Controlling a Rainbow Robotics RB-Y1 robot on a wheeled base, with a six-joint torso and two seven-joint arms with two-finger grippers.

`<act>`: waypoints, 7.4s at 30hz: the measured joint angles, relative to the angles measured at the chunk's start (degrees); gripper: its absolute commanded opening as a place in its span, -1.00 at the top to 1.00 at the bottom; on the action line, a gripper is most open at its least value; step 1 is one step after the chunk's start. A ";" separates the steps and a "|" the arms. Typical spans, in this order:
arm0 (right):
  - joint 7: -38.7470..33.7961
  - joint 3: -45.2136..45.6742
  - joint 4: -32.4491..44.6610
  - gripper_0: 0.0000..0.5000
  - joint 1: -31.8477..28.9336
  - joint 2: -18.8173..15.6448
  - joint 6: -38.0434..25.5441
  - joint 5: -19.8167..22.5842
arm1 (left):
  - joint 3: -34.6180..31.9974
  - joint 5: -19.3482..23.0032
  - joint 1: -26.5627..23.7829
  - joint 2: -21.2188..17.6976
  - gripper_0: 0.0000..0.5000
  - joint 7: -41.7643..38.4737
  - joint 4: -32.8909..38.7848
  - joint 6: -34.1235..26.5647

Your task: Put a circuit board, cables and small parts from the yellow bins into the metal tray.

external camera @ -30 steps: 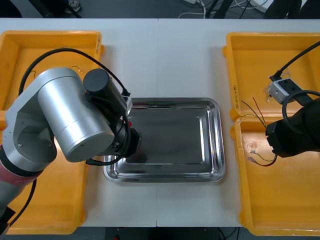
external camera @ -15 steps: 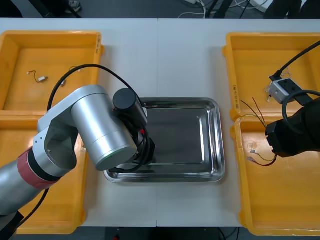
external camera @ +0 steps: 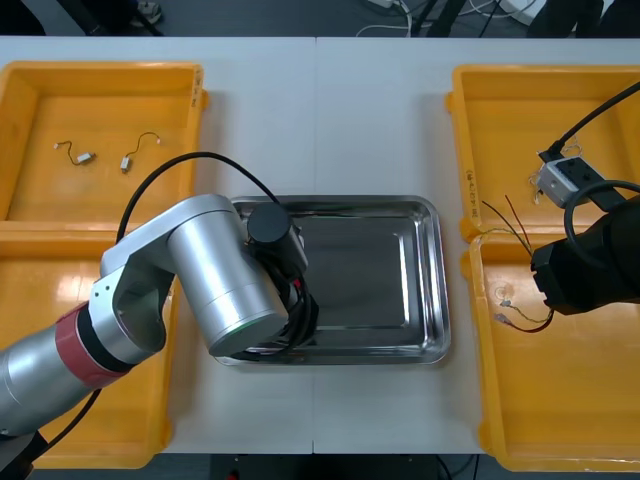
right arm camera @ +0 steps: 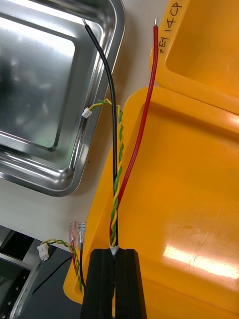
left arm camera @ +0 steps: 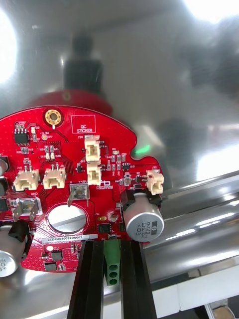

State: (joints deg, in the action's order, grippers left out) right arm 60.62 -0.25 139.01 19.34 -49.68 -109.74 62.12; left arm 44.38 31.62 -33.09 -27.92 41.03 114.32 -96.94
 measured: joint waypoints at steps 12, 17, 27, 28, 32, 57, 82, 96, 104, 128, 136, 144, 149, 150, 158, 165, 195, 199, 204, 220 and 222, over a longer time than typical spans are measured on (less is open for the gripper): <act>0.00 0.00 0.01 1.00 0.00 0.00 0.00 0.00 | 2.19 -0.13 0.00 0.02 1.00 -0.06 -0.60 1.26; 0.00 0.00 0.01 1.00 0.00 0.00 0.00 0.00 | 2.24 -0.14 0.00 0.02 1.00 -0.08 -0.61 1.59; 0.00 0.00 0.12 1.00 0.00 0.00 0.00 0.00 | 2.91 -1.05 0.00 0.02 1.00 -0.15 -0.72 2.40; 0.00 0.00 0.17 1.00 0.00 0.00 0.00 0.00 | 2.94 -1.11 0.01 0.02 1.00 -0.17 -0.73 2.44; 0.00 0.00 0.35 1.00 0.00 0.00 0.00 0.00 | 3.30 -1.62 0.02 0.02 1.00 -0.41 -0.83 3.05; 0.00 0.00 0.39 1.00 0.00 0.00 0.00 -0.38 | 3.70 -2.82 0.72 0.02 -1.00 -1.66 -0.88 4.87; 0.80 -0.25 0.49 1.00 0.06 0.37 0.00 -0.91 | 0.19 -1.60 0.72 -0.08 -1.00 -1.72 1.60 1.38; 1.74 -15.42 0.06 1.00 7.51 7.20 -0.01 -11.35 | -12.39 5.76 0.76 -3.24 -1.00 -1.72 8.73 -8.27; 2.47 -21.80 -0.56 1.00 9.03 9.68 -0.01 -13.76 | -21.25 9.95 0.76 -6.36 -1.00 -1.56 9.28 -11.34; 17.14 -33.22 -6.21 1.00 10.40 16.28 -0.01 -24.46 | -37.05 16.17 0.76 -16.04 -1.00 16.50 1.75 -12.60; 26.88 -33.25 -8.38 1.00 10.44 17.29 -0.01 -27.47 | -40.40 16.18 0.76 -17.38 -1.00 24.85 -4.19 -12.60; 38.06 -35.29 -11.10 1.00 10.47 19.37 -0.01 -33.50 | -43.86 16.11 0.67 -17.68 -1.00 36.87 -9.92 -12.60; 43.90 -36.87 -13.48 1.00 10.48 21.16 0.60 -35.66 | -43.97 16.07 -0.55 -17.69 -1.00 39.09 -14.34 -12.17; 44.62 -36.96 -13.97 1.00 10.48 21.38 1.05 -35.66 | -43.97 16.07 -0.86 -17.69 -1.00 39.72 -15.11 -11.74; 44.72 -39.20 -17.70 1.00 10.47 21.70 8.64 -37.42 | -43.96 16.16 -3.43 -17.69 -1.00 54.57 -21.49 -7.14; 44.74 -41.38 -20.22 1.00 10.43 21.70 13.10 -39.60 | -43.94 16.18 -5.71 -17.69 -1.00 61.72 -28.02 -3.75; 45.93 -43.59 -20.72 -0.67 8.23 19.97 16.63 -43.13 | -38.34 12.61 -12.95 -17.69 -1.00 80.39 -47.97 11.61; 45.93 -43.59 -20.72 -1.00 8.23 19.97 16.64 -43.43 | -35.83 12.64 -13.72 -17.69 -1.00 80.39 -50.71 15.55; 45.93 -43.59 -20.72 -1.00 8.22 19.97 16.63 -43.57 | -34.99 12.63 -14.91 -17.68 -1.00 80.39 -54.42 18.10; 45.93 -40.31 -14.44 -1.00 8.21 19.99 5.35 -42.95 | -32.89 12.64 -15.60 -17.21 -1.00 80.39 -58.51 29.23; 45.93 -38.58 -13.34 -1.00 8.21 20.00 3.49 -40.85 | -32.83 12.64 -15.61 -16.90 -1.00 80.39 -59.27 31.14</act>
State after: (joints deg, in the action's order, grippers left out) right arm 106.55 -38.83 125.67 27.55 -29.69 -106.25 21.27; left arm 11.55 44.26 -48.70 -44.82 121.42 55.05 -65.80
